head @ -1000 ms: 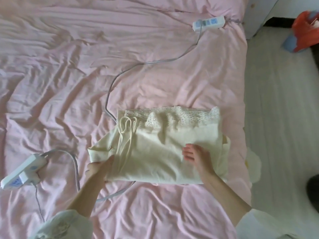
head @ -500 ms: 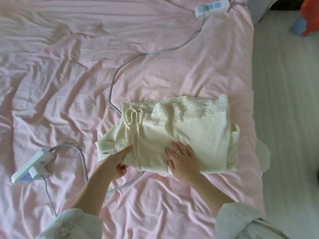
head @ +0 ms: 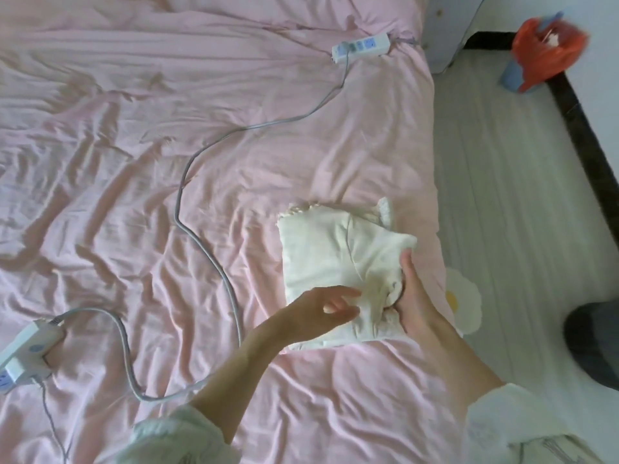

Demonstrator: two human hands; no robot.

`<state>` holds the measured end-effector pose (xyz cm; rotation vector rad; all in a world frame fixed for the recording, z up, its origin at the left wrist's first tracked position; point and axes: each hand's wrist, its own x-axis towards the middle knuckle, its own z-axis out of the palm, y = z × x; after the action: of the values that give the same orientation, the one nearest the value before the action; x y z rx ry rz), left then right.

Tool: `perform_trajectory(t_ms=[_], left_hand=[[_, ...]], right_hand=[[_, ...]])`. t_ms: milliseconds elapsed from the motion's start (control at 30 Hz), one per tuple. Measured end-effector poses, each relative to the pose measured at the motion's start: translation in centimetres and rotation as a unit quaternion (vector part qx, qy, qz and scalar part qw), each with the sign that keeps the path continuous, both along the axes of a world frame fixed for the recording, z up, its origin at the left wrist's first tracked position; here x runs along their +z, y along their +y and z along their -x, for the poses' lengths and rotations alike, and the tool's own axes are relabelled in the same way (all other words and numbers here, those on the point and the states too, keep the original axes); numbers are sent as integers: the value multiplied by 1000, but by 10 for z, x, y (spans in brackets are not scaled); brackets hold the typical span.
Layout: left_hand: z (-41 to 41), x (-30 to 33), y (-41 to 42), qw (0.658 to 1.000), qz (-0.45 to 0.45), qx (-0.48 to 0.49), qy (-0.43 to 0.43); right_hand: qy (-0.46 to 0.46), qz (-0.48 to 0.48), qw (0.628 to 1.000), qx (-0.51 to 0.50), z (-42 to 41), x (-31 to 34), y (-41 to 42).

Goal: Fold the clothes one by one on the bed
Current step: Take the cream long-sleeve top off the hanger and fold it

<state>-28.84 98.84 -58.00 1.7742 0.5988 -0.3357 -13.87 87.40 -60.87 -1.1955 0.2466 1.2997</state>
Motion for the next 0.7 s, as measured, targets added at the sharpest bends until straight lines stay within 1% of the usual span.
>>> perform_trajectory(t_ms=[67, 100, 167, 200, 233, 333, 400, 467, 533, 600, 633, 700], left_hand=[[4, -21, 4, 992, -26, 122, -10], [9, -30, 9, 981, -51, 186, 4], [19, -46, 19, 952, -115, 277, 68], [24, -52, 23, 940, -117, 305, 101], [29, -57, 26, 932, -90, 330, 123], [27, -64, 26, 912, 50, 383, 141], [23, -68, 20, 896, 128, 400, 141], [16, -71, 13, 890, 188, 395, 132], [8, -73, 8, 880, 216, 400, 135], [3, -73, 10, 871, 235, 413, 126], [0, -76, 14, 870, 241, 415, 111], [-6, -77, 23, 869, 254, 418, 75]], right_hand=[[7, 15, 998, 53, 4, 3, -1], [-19, 39, 996, 72, 6, 2, 2], [-117, 106, 983, 93, 9, 2, 10], [-159, 124, 976, 87, 9, 3, 12], [-188, 123, 972, 76, 8, 7, 16], [-250, 110, 961, 49, -2, 13, 8], [-286, 145, 946, 51, -7, 5, -8], [-310, 204, 927, 58, -10, -12, -24], [-299, 228, 925, 54, -13, -22, -34], [-255, 193, 946, 43, -17, -26, -36], [-225, 163, 960, 33, -20, -25, -34], [-188, 129, 973, 38, -26, -22, -27]])
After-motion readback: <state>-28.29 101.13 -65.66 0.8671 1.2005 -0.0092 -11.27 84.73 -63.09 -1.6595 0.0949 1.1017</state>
